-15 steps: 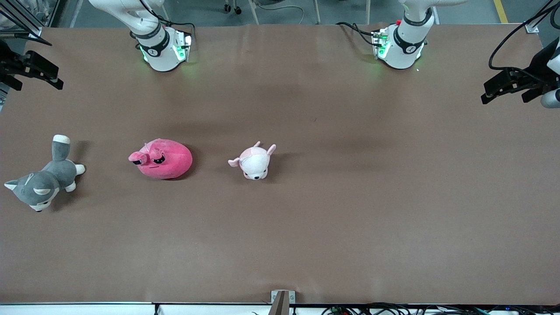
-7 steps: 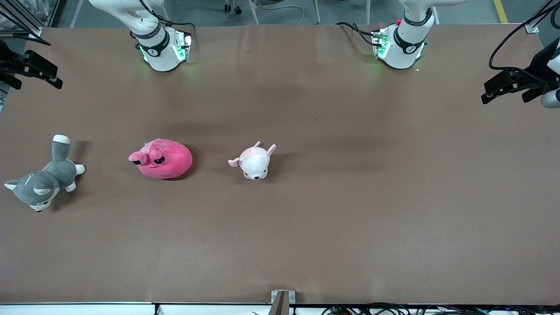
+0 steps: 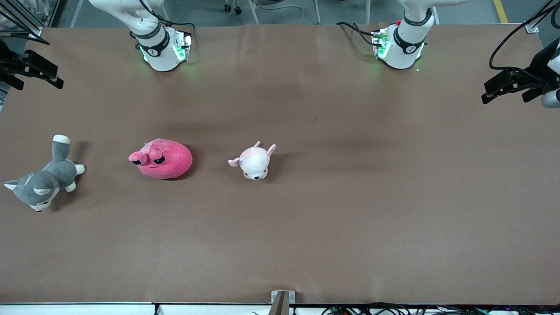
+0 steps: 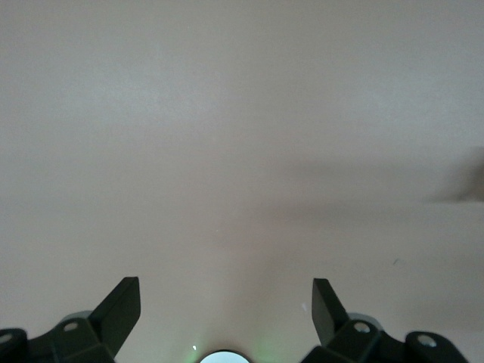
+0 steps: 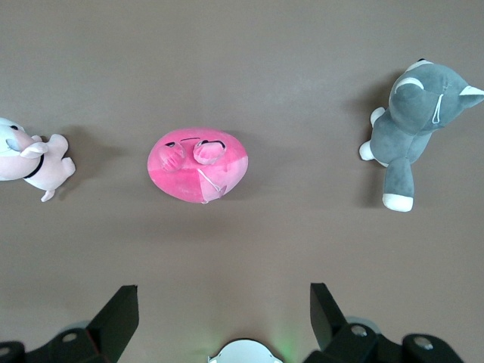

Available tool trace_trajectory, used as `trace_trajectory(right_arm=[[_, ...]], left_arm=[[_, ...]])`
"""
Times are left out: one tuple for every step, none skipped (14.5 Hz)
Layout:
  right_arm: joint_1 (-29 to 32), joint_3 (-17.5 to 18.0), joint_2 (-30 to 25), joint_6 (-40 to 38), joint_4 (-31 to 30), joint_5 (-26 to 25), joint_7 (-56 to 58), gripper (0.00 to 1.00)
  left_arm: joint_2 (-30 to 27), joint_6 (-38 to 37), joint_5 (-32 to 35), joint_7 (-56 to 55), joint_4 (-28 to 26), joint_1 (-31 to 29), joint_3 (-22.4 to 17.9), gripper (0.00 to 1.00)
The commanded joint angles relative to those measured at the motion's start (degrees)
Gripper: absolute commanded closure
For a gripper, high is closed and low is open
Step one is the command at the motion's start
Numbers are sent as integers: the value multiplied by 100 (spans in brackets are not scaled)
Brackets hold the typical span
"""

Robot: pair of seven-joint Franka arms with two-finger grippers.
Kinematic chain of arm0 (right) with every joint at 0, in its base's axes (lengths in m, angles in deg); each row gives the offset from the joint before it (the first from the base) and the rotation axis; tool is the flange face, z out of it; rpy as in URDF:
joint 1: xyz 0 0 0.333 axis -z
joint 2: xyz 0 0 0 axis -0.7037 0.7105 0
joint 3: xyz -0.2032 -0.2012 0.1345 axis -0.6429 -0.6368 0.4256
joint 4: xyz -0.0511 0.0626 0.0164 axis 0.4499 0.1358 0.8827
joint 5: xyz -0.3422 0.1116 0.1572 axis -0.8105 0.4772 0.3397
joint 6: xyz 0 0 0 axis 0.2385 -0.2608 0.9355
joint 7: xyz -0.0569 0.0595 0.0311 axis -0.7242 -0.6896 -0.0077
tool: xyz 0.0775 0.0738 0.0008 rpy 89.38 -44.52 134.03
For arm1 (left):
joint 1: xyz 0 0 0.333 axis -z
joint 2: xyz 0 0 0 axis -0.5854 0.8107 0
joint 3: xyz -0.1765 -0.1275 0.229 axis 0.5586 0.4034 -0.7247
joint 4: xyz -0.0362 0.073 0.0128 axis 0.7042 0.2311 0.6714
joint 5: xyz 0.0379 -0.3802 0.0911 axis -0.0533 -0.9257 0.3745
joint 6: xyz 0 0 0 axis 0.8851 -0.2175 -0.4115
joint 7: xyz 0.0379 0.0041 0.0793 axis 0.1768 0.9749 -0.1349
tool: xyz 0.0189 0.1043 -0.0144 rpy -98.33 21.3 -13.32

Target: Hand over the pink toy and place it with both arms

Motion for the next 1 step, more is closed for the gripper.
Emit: trace_trajectory(right_arm=[[72,25,-87,-20,-66,99,-43,0]], left_arm=[[40,-107,96,82,130,-29,17,0]])
